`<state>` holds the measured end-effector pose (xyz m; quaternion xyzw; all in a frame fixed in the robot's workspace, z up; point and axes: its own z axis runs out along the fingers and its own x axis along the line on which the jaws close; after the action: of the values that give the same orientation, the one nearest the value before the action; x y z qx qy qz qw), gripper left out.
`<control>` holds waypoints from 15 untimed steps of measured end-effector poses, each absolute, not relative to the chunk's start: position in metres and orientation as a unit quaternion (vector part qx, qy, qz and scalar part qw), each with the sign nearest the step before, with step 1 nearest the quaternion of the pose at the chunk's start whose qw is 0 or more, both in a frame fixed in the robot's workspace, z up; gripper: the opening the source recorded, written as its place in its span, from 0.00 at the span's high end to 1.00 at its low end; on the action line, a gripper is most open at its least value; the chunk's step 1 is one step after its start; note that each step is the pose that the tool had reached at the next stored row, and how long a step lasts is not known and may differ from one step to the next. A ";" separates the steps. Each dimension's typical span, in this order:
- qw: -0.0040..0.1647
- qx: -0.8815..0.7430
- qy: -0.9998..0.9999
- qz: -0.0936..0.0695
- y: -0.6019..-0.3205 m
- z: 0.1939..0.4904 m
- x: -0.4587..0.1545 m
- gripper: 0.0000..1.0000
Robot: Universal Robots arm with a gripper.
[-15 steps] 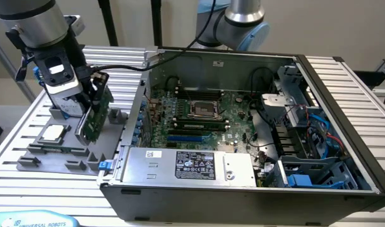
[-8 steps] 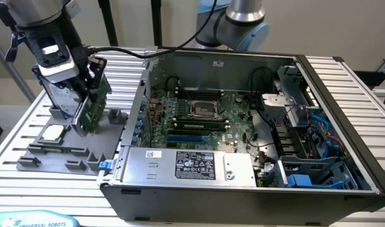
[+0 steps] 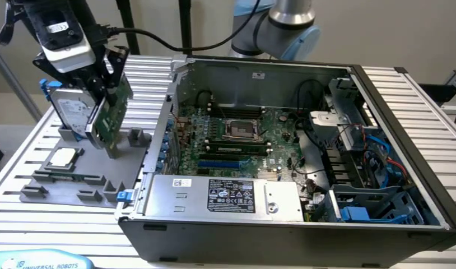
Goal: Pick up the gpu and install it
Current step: 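Pick up the gpu and move the gpu toward the slot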
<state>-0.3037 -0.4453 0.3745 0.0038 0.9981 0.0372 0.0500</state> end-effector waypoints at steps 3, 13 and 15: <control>0.048 0.001 0.998 0.037 -0.445 0.388 -0.294 0.73; 0.036 0.000 0.999 0.037 -0.445 0.432 -0.253 0.73; 0.032 0.000 0.999 0.038 -0.445 0.438 -0.244 0.73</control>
<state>-0.2436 -0.4454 0.4375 -0.0001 0.9988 0.0375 0.0319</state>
